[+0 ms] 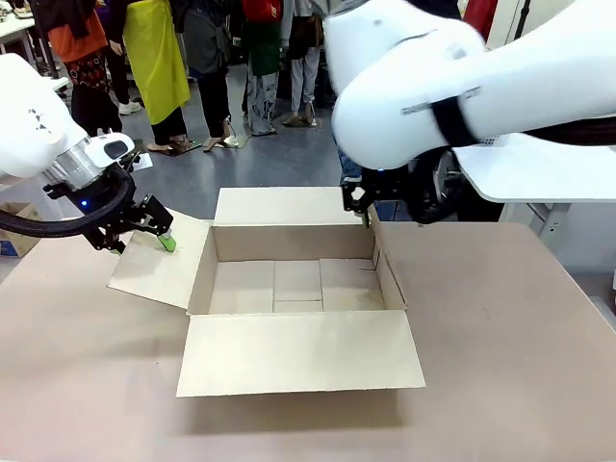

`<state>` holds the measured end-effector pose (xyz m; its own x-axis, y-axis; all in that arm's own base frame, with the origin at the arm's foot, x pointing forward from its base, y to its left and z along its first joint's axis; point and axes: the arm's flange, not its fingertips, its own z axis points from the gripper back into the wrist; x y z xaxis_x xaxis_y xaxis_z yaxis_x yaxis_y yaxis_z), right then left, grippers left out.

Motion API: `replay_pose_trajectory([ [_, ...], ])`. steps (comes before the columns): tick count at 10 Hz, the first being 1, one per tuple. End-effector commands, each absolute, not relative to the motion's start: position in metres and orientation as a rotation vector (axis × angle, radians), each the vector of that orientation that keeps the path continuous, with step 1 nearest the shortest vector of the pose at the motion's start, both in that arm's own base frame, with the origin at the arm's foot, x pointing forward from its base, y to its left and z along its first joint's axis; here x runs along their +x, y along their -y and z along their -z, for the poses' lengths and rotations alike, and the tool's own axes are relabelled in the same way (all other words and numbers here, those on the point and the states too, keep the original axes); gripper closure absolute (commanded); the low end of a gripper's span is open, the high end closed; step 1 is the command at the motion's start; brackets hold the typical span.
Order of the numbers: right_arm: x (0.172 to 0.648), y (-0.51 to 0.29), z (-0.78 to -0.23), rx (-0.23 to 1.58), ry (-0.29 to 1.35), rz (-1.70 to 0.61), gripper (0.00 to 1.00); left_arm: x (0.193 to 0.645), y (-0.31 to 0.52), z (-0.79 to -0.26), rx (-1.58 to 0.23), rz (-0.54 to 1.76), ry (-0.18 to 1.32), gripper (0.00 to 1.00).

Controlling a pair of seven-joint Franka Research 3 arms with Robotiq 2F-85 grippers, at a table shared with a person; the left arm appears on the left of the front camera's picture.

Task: Pack the gift set into the box.
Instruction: Place both hands on the side flaps of the Package Box and spread them outward.

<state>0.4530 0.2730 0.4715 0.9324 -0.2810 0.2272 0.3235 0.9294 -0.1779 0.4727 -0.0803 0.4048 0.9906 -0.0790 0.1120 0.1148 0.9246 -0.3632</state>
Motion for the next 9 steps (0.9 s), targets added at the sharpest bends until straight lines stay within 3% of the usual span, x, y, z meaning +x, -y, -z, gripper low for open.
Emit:
replay_pose_trajectory([
  [1,0.420,-0.200,-0.469,-0.010,0.203,0.276,0.00,0.469,0.080,-0.405,-0.359,0.089,0.101,0.00],
  [4,0.404,-0.122,-0.452,0.209,0.164,0.296,0.00,0.469,0.080,-0.405,-0.359,0.089,0.101,0.00],
  [7,0.400,-0.093,-0.391,0.403,0.144,0.253,0.00,0.469,0.080,-0.405,-0.359,0.089,0.101,0.00],
  [8,0.400,-0.100,-0.432,0.260,0.167,0.317,0.00,0.469,0.080,-0.405,-0.359,0.089,0.101,0.00],
  [9,0.400,-0.100,-0.432,0.260,0.167,0.317,0.00,0.469,0.080,-0.405,-0.359,0.089,0.101,0.00],
])
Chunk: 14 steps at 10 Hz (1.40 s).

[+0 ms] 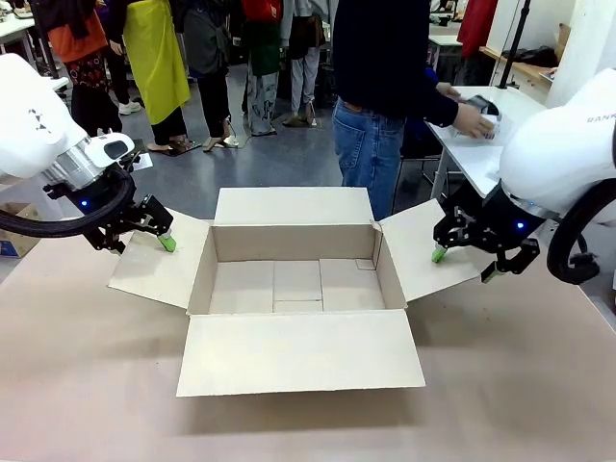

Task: Pack the gift set into the box.
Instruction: Place both hands on the side flaps of the Package Box and spread them outward, then lift both hands away from the flaps of the Package Box.

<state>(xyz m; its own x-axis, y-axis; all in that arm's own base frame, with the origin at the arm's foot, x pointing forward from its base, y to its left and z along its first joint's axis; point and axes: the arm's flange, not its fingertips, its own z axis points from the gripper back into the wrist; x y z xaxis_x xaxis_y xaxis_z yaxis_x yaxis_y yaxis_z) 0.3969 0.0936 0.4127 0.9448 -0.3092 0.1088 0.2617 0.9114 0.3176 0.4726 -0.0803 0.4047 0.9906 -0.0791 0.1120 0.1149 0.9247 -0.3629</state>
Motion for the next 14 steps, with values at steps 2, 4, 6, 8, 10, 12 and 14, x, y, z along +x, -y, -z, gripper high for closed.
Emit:
replay_pose_trajectory([
  [2,0.4001,-0.1004,-0.4322,0.260,0.167,0.317,0.00,0.4694,0.0803,-0.4050,-0.359,0.089,0.101,0.00],
  [4,0.4001,-0.1004,-0.4322,0.260,0.167,0.317,0.00,0.4694,0.0803,-0.4050,-0.359,0.089,0.101,0.00],
  [6,0.4001,-0.1004,-0.4322,0.260,0.167,0.317,0.00,0.4694,0.0803,-0.4050,-0.359,0.089,0.101,0.00],
  [8,0.4001,-0.1004,-0.4322,0.260,0.167,0.317,0.00,0.4694,0.0803,-0.4050,-0.359,0.089,0.101,0.00],
  [10,0.4001,-0.1004,-0.4322,0.260,0.167,0.317,0.00,0.4694,0.0803,-0.4050,-0.359,0.089,0.101,0.00],
  [12,0.4001,-0.1004,-0.4322,0.260,0.167,0.317,0.00,0.4694,0.0803,-0.4050,-0.359,0.089,0.101,0.00],
  [14,0.4001,-0.1004,-0.4322,0.260,0.167,0.317,0.00,0.4694,0.0803,-0.4050,-0.359,0.089,0.101,0.00],
])
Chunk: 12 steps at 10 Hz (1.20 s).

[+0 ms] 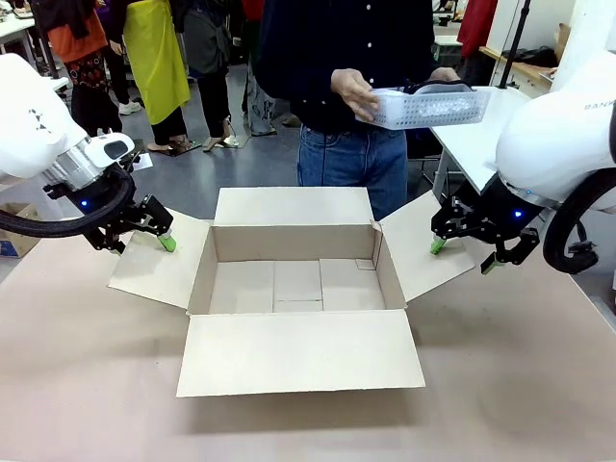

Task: Pack the gift set into the box.
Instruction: Lift both hands away from the flaps of the Package Box.

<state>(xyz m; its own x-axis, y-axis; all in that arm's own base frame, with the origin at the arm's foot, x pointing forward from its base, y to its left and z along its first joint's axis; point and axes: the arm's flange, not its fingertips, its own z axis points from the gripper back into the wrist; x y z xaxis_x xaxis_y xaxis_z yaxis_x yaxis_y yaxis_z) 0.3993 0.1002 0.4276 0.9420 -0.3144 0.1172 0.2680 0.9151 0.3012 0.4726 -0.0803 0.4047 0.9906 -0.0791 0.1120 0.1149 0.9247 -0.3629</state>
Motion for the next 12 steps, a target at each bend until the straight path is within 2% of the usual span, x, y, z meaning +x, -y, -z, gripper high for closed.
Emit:
replay_pose_trajectory([
  [1,0.4001,-0.1004,-0.4322,0.260,0.167,0.317,0.00,0.4694,0.0803,-0.4050,-0.359,0.089,0.101,0.00],
  [12,0.4001,-0.1004,-0.4322,0.260,0.167,0.317,0.00,0.4694,0.0803,-0.4050,-0.359,0.089,0.101,0.00],
])
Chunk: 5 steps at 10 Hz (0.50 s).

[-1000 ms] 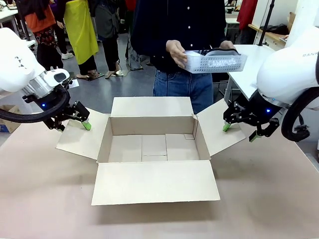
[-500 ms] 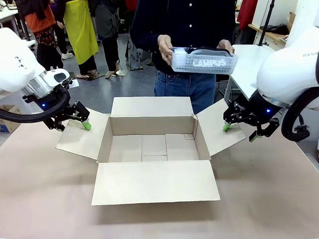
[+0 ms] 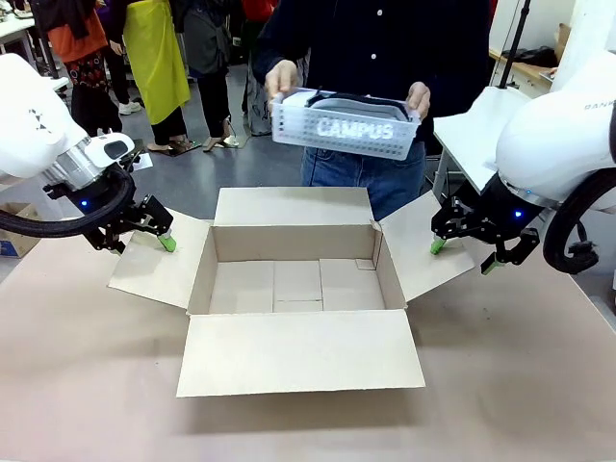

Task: Pack the gift set into the box.
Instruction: Lift both hands away from the flaps of the Package Box.

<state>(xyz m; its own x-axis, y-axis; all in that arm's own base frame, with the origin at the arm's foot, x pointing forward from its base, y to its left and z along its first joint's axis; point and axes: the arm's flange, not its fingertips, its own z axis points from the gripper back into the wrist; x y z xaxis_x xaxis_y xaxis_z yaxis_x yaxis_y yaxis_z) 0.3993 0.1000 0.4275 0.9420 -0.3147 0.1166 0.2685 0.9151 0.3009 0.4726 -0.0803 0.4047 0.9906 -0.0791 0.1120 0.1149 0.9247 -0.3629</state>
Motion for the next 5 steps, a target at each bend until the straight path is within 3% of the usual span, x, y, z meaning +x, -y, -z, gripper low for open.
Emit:
replay_pose_trajectory([
  [1,0.4001,-0.1004,-0.4322,0.260,0.167,0.317,0.00,0.4694,0.0803,-0.4050,-0.359,0.089,0.101,0.00],
  [5,0.4001,-0.1004,-0.4322,0.260,0.167,0.317,0.00,0.4694,0.0803,-0.4050,-0.359,0.089,0.101,0.00],
])
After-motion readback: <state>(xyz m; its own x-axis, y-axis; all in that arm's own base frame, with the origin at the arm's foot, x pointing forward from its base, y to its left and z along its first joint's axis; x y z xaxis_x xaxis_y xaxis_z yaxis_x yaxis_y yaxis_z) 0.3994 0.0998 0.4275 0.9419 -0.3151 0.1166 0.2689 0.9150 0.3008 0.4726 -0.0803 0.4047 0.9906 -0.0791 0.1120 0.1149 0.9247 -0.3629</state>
